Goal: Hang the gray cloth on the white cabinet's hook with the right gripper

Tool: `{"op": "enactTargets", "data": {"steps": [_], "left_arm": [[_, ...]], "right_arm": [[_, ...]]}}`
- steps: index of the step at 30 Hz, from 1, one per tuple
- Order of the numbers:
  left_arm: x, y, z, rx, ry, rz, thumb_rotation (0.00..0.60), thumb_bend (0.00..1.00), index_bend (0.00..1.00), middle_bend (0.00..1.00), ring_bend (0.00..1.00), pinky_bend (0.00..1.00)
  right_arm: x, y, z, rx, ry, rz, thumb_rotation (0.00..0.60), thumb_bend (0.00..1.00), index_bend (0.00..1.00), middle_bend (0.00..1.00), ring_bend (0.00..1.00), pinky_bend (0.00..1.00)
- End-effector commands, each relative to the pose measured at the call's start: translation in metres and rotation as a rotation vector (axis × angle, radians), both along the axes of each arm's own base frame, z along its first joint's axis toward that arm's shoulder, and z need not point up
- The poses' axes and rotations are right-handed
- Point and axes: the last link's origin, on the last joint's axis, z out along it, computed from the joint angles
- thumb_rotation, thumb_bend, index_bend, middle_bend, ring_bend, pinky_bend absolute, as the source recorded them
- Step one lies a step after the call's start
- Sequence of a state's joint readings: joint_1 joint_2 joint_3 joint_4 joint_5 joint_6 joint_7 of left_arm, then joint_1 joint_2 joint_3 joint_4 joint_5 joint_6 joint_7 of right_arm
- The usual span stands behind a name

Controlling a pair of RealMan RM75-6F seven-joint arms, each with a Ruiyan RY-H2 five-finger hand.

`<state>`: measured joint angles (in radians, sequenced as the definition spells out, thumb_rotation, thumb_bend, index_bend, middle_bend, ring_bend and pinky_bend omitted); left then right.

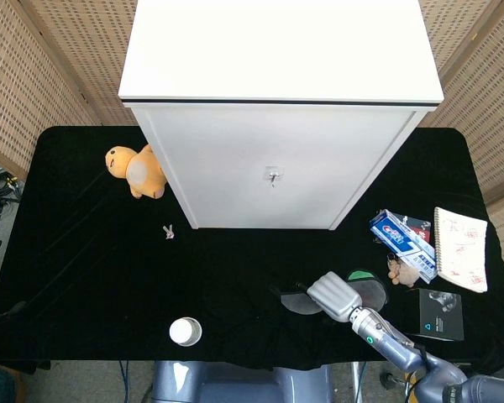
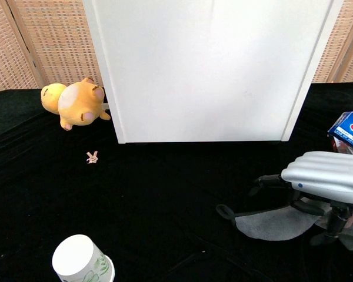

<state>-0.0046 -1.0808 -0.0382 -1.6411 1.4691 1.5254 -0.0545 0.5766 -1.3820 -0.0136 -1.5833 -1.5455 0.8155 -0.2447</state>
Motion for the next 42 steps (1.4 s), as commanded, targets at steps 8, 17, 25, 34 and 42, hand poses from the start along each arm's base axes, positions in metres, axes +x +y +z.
{"op": "enactTargets", "data": {"steps": [8, 17, 25, 34, 42], "left_arm": [[0.000, 0.000, 0.000, -0.001, -0.002, 0.000, 0.600, 0.00, 0.00, 0.00, 0.00, 0.00], [0.000, 0.000, -0.001, -0.006, 0.001, 0.000, 0.600, 0.00, 0.00, 0.00, 0.00, 0.00], [0.000, 0.000, -0.002, -0.010, 0.002, 0.000, 0.600, 0.00, 0.00, 0.00, 0.00, 0.00], [0.001, 0.000, -0.002, -0.011, -0.007, -0.002, 0.600, 0.00, 0.00, 0.00, 0.00, 0.00], [0.002, -0.002, 0.001, -0.008, -0.017, -0.013, 0.600, 0.00, 0.00, 0.00, 0.00, 0.00]], "right_arm": [[-0.016, -0.002, -0.018, -0.030, 0.088, -0.054, 0.600, 0.41, 0.27, 0.90, 0.92, 1.00], [-0.032, -0.001, -0.020, -0.043, 0.110, -0.104, 0.600, 0.58, 0.44, 0.91, 0.93, 1.00], [-0.038, -0.002, -0.017, -0.057, 0.049, -0.162, 0.600, 0.69, 0.74, 0.94, 0.95, 1.00], [-0.011, -0.006, 0.010, -0.138, -0.130, -0.116, 0.600, 0.72, 0.81, 0.96, 0.97, 1.00], [0.024, -0.018, 0.067, -0.334, -0.244, 0.033, 0.600, 0.75, 0.86, 0.98, 0.98, 1.00]]}}
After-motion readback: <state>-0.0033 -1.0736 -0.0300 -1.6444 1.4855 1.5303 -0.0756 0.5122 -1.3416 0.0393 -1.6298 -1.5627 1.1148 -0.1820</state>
